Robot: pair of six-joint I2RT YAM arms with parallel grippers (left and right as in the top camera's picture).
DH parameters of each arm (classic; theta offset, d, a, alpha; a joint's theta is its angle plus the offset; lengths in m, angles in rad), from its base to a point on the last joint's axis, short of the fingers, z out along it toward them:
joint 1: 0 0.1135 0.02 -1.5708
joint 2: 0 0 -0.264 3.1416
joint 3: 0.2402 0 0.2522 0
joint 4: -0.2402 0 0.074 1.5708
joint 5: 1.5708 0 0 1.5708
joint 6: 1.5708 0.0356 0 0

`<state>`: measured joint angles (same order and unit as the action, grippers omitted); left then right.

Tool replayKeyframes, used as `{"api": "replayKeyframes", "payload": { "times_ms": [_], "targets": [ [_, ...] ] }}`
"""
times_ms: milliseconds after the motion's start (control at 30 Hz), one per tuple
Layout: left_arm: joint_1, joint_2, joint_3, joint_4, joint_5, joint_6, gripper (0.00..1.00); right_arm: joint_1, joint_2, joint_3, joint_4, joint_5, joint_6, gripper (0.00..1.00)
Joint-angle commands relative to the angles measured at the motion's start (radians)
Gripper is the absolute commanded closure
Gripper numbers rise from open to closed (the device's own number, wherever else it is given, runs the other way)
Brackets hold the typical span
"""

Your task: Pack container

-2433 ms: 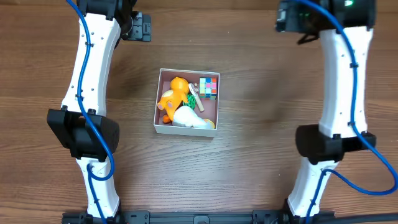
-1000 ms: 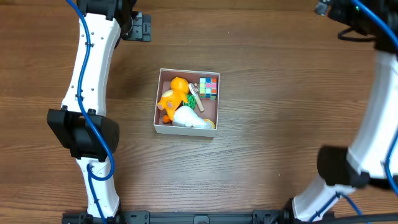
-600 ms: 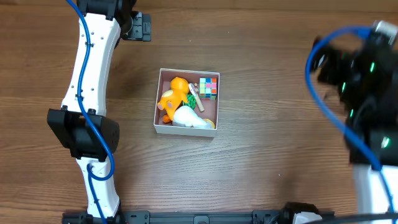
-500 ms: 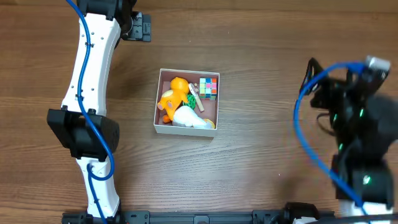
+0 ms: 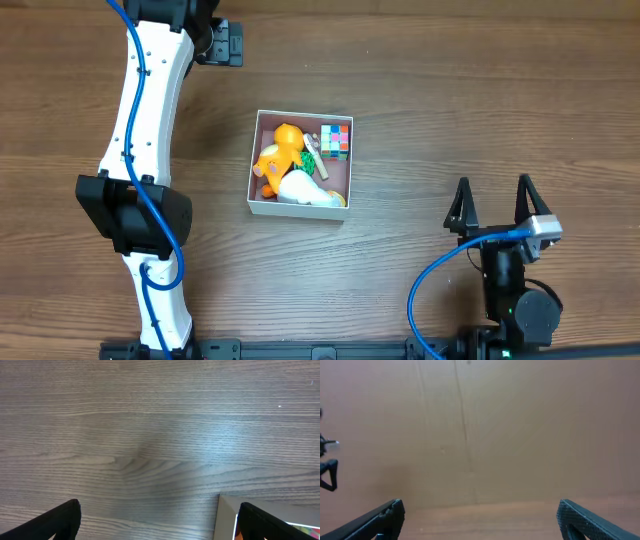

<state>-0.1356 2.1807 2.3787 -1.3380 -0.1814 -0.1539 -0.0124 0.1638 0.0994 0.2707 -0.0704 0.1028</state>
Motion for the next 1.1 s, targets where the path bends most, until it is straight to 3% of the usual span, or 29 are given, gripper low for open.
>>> {"api": "replayKeyframes", "payload": {
  "times_ms": [0,233,600,733,1067],
  "targets": [
    [0.004,0.007,0.019,0.003,-0.009,0.008,0.0,0.005,-0.049,-0.03,0.001,-0.003,-0.01,0.0],
    [0.004,0.007,0.019,0.003,-0.009,0.008,0.0,0.005,-0.162,-0.03,-0.11,-0.003,-0.01,0.0],
    [0.004,0.007,0.019,0.003,-0.009,0.008,0.0,0.003,-0.161,-0.092,-0.184,-0.003,0.0,0.0],
    [0.004,0.007,0.019,0.003,-0.009,0.008,0.0,0.002,-0.161,-0.092,-0.351,-0.041,0.002,0.0],
    [0.004,0.007,0.019,0.003,-0.009,0.008,0.0,0.002,-0.161,-0.092,-0.344,-0.043,0.001,0.0]
  ]
}}
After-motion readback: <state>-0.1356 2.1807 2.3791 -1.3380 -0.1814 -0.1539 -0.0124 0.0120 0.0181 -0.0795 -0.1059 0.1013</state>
